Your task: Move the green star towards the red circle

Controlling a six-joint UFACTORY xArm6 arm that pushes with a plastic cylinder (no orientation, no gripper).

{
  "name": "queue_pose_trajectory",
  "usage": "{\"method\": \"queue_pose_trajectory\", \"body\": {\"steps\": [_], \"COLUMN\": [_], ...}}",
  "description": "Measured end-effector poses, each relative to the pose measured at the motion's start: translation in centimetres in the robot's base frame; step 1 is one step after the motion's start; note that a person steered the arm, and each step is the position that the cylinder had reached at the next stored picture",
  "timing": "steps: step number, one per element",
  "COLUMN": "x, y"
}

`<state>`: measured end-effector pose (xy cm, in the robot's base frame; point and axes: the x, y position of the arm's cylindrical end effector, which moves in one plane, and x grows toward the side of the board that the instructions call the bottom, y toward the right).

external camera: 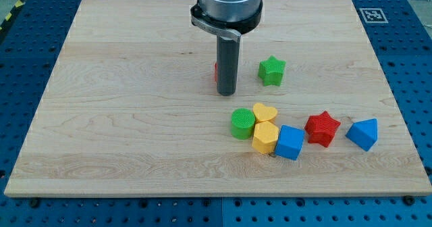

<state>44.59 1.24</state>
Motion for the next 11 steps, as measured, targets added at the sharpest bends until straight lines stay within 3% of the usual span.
{"method": "queue_pose_trajectory", "body": {"steps": [2,3,4,5,10,11], "x": [-3.1,1.9,2.8,0.7,-3.6,-2.0], "y": [0.0,3.2,8.1,9.8,7.6,5.9]}}
